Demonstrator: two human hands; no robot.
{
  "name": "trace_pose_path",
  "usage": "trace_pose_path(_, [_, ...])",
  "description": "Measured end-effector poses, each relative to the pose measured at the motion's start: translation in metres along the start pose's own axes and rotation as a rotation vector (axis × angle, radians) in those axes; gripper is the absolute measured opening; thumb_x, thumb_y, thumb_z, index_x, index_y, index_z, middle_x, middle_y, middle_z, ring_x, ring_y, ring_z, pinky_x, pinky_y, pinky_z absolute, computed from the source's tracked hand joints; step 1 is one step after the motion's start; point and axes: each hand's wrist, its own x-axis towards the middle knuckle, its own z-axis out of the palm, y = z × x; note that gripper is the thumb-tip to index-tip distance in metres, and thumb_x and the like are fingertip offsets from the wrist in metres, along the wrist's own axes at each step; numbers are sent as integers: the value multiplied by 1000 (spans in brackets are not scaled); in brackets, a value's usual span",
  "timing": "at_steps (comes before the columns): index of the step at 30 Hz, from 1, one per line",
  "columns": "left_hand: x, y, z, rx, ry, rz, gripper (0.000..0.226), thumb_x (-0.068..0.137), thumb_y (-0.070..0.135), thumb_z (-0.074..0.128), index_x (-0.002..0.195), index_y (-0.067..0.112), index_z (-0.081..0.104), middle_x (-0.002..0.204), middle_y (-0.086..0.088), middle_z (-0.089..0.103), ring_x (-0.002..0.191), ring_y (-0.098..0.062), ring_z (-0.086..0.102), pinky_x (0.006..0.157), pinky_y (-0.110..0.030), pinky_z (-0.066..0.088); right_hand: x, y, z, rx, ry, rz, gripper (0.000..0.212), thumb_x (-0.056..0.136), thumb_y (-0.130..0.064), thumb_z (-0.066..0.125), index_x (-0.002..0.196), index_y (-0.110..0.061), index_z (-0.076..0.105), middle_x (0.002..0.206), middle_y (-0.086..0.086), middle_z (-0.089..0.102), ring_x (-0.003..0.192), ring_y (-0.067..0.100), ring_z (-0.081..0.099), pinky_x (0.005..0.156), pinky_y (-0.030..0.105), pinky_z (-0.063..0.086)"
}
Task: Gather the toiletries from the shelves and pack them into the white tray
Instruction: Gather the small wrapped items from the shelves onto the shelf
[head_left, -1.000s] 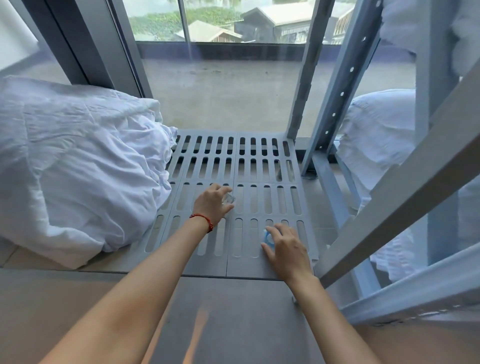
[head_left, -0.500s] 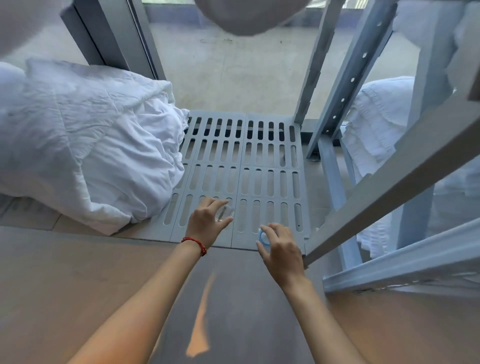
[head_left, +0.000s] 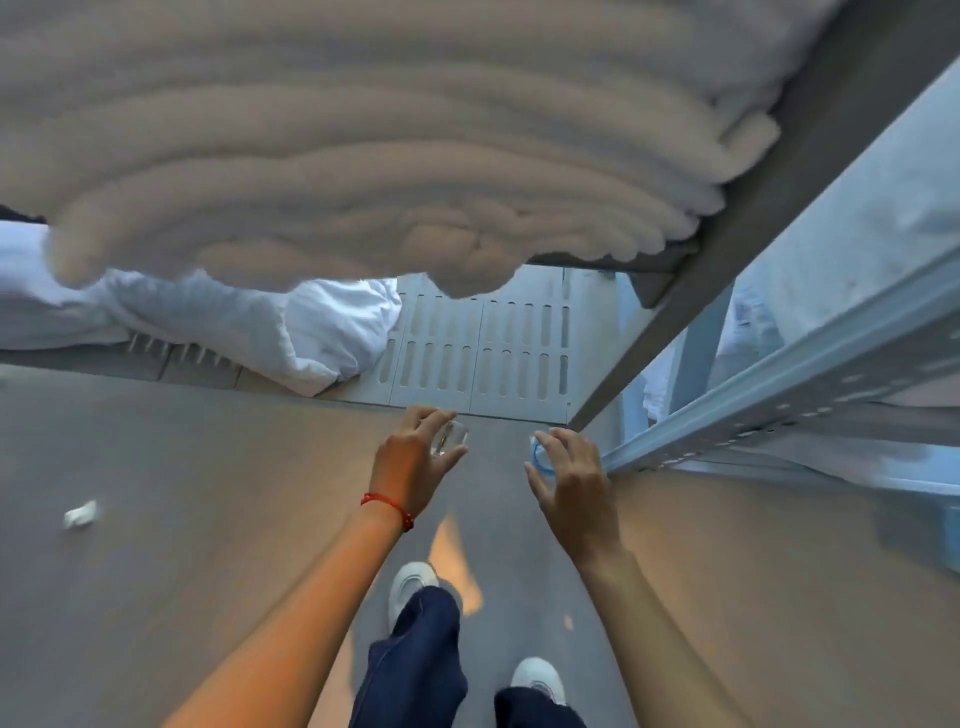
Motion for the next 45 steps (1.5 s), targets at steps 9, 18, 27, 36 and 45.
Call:
trace_pose_path(9, [-67, 151, -107, -28, -94, -12, 41, 79, 25, 68, 118, 14, 57, 119, -10, 56, 101, -25, 56, 79, -22, 38, -60, -56, -189, 42, 98, 175, 38, 70, -8, 76, 105, -9, 63, 102, 12, 63, 90, 26, 59, 67, 32, 52])
trace_pose_path(18, [-86, 240, -151, -27, -251, 221, 40, 72, 32, 69, 106, 10, 65, 103, -14, 63, 92, -31, 62, 76, -28, 42, -119, -72, -303, 14, 312, 370, 38, 70, -8, 76, 106, -8, 63, 99, 10, 63, 95, 15, 45, 79, 22, 38])
trace_pose_path(27, [-79, 314, -128, -43, -483, 571, 39, 66, 11, 78, 104, 7, 66, 103, -15, 63, 90, -29, 62, 77, -26, 40, -194, -78, -344, -138, 647, 744, 27, 72, -21, 69, 97, -11, 67, 93, 9, 66, 88, 15, 45, 59, 27, 50])
trace_pose_path(36, [-143, 394, -83, -34, -776, 1019, 38, 62, 12, 82, 97, 8, 68, 92, -12, 65, 76, -23, 65, 67, -19, 44, -307, -102, -371, -213, 948, 1053, 39, 63, -3, 81, 100, -5, 67, 98, 13, 67, 94, 23, 56, 80, 25, 39])
trace_pose_path(45, [-310, 461, -36, -62, -973, 1314, 37, 61, 26, 74, 96, 13, 69, 88, -9, 66, 72, -21, 64, 66, -18, 42, -486, -140, -388, -342, 1165, 1307, 37, 64, -2, 81, 98, -4, 67, 96, 13, 67, 95, 16, 49, 80, 24, 39])
